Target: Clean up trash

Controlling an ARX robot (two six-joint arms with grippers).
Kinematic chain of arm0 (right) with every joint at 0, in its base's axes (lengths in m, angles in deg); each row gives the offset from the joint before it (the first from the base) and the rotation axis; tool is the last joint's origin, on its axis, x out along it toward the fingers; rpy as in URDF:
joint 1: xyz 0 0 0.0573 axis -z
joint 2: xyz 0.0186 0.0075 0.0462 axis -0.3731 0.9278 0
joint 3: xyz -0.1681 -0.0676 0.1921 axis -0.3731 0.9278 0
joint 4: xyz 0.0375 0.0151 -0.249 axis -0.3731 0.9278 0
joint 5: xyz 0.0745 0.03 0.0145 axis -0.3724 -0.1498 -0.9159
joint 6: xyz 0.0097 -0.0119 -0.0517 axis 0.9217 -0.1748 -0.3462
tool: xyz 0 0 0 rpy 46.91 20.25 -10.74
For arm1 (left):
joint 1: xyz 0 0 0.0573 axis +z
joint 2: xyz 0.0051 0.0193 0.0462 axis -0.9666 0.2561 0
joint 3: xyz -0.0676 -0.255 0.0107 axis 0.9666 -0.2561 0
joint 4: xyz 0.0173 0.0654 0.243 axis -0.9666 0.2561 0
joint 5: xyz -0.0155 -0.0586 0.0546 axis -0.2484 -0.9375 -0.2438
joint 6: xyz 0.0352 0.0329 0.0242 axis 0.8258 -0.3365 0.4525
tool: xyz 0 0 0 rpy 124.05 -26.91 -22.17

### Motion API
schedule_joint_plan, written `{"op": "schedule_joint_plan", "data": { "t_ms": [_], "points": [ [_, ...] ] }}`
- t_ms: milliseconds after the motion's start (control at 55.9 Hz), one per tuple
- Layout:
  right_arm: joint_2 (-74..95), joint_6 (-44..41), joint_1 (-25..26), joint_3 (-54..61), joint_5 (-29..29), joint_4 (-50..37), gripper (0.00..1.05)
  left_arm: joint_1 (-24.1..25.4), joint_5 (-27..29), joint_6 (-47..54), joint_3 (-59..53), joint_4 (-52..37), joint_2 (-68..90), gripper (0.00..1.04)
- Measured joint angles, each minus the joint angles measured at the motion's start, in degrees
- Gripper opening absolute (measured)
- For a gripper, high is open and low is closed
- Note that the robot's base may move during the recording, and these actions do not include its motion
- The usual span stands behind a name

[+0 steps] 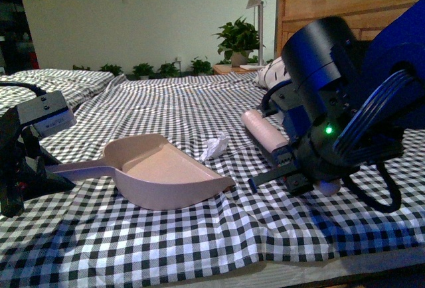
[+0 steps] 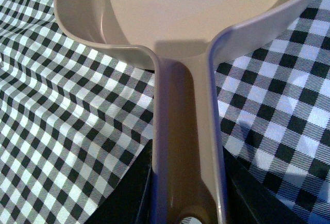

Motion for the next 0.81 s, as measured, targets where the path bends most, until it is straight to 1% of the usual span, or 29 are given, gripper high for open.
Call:
{"op": "schedule_joint_plan", "data": {
  "t_ms": [197,430,609,806],
  "points": [
    [2.19,0.00,-2.16,-2.03,0.55,1.38,0.21,0.00,-0.02,0.00,0.00,0.00,0.00,0.28],
    [3.72,-0.04,-2.80,-3.96,2.21,1.90,0.21,0.00,-0.02,0.00,0.00,0.00,0.00,0.28],
    [4.79,-0.02,-3.19,-4.92,2.16,2.82,0.21,0.00,-0.02,0.00,0.00,0.00,0.00,0.28],
    [6.99,1.44,-4.85,-7.10,0.46,6.86,0.21,0.00,-0.02,0.00,0.00,0.00,0.00,0.28]
  ]
}}
